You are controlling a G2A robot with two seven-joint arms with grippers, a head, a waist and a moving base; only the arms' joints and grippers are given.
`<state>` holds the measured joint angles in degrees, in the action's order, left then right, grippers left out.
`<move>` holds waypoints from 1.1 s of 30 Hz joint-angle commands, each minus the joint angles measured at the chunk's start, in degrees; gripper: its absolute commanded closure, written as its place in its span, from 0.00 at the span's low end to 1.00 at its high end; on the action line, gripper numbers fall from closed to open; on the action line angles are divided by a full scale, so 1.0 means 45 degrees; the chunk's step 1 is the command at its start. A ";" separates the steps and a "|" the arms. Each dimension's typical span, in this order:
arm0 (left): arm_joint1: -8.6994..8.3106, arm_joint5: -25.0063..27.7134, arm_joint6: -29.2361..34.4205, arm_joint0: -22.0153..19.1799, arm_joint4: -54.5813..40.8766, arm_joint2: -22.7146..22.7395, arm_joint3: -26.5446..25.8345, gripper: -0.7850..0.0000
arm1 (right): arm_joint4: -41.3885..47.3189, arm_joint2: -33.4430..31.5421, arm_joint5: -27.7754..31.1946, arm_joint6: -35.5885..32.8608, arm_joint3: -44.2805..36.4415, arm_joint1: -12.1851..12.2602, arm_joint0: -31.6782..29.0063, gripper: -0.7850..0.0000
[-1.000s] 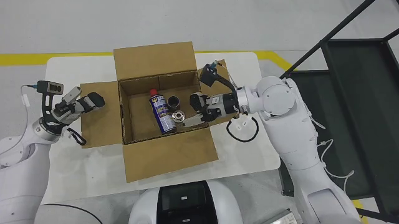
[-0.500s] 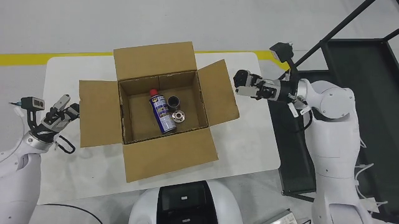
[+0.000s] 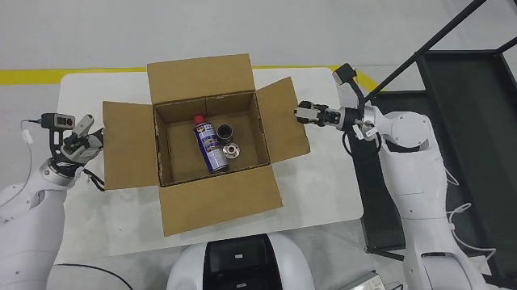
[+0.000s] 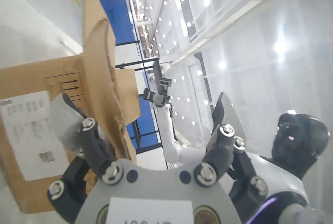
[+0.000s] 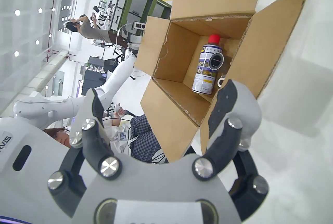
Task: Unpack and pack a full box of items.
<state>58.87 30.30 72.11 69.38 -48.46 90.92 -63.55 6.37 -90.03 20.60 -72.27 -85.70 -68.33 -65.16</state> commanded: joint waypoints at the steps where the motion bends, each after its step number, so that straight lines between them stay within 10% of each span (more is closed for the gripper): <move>1: -0.0027 -0.0269 0.0685 -0.0028 -0.0478 0.0118 -0.0329 0.00 | -0.0052 -0.0095 0.0137 0.0218 -0.0128 0.0049 -0.0057 0.00; 14: 0.0327 -0.1638 0.1917 -0.1771 -0.0504 -0.1997 -0.1051 0.00 | -0.2565 -0.1196 -0.1664 0.2783 -0.1489 0.0420 -0.1810 0.00; 22: 0.0444 -0.1300 0.1717 -0.2868 0.1880 -0.3101 -0.0270 0.00 | -0.0099 0.0607 -0.0998 0.0592 -0.0288 0.0348 -0.1005 0.00; 33: 0.0023 -0.0955 0.1371 -0.2657 0.5773 -0.2971 -0.2115 0.00 | 0.1016 0.4287 -0.0625 -0.0372 0.0548 -0.0063 0.1260 0.00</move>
<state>59.11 25.76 78.52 57.21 -23.59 77.41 -72.53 12.21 -73.35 18.17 -74.57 -84.11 -68.30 -60.72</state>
